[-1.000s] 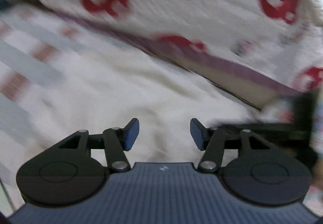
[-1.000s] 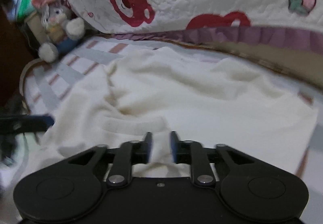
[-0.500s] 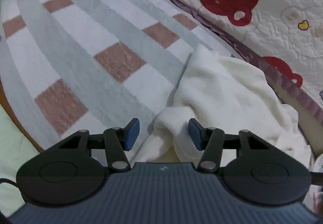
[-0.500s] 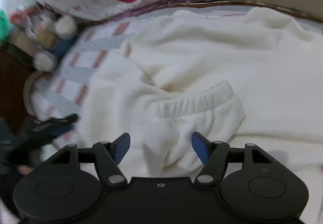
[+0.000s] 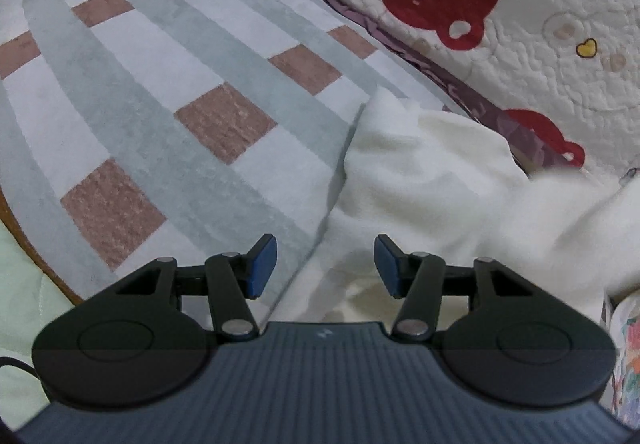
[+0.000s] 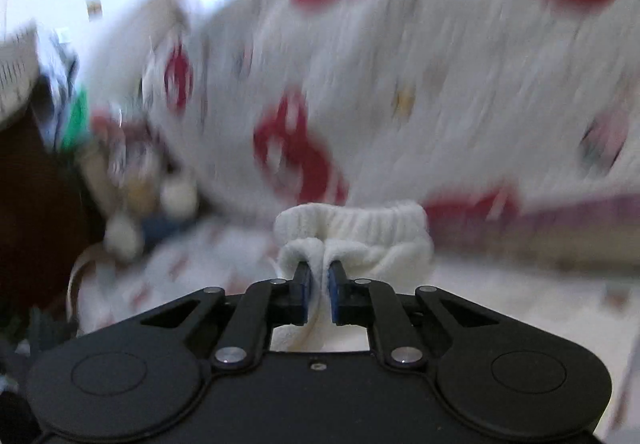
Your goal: Fold clothes
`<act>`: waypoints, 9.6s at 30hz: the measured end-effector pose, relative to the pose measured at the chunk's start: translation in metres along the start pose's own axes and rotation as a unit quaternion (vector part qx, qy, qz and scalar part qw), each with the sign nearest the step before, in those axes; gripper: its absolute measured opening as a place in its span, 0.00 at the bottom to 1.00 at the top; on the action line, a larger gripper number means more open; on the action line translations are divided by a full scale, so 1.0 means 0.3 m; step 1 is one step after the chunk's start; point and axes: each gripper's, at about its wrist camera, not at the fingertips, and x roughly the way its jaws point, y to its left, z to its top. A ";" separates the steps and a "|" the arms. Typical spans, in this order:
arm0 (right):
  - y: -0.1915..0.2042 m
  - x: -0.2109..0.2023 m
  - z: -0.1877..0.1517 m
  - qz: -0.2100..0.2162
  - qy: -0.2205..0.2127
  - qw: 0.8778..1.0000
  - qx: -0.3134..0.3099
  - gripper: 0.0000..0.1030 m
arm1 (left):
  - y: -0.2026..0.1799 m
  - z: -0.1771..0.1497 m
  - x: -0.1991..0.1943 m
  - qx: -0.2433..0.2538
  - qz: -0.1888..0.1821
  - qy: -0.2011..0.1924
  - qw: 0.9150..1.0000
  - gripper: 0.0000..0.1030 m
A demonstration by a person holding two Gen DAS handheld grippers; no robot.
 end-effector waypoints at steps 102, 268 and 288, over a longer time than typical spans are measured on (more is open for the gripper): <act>-0.807 0.233 -0.177 -0.123 0.209 0.970 0.011 0.63 | -0.506 0.395 0.466 0.273 0.047 -0.071 0.958 0.32; -0.715 -0.024 -0.196 0.056 0.243 0.954 0.168 0.12 | -0.515 -0.121 -0.059 0.334 0.090 -0.110 0.932 0.10; -0.732 -0.272 -0.303 0.033 0.117 0.950 0.289 0.46 | -0.462 -0.189 0.027 0.374 0.112 -0.087 0.917 0.10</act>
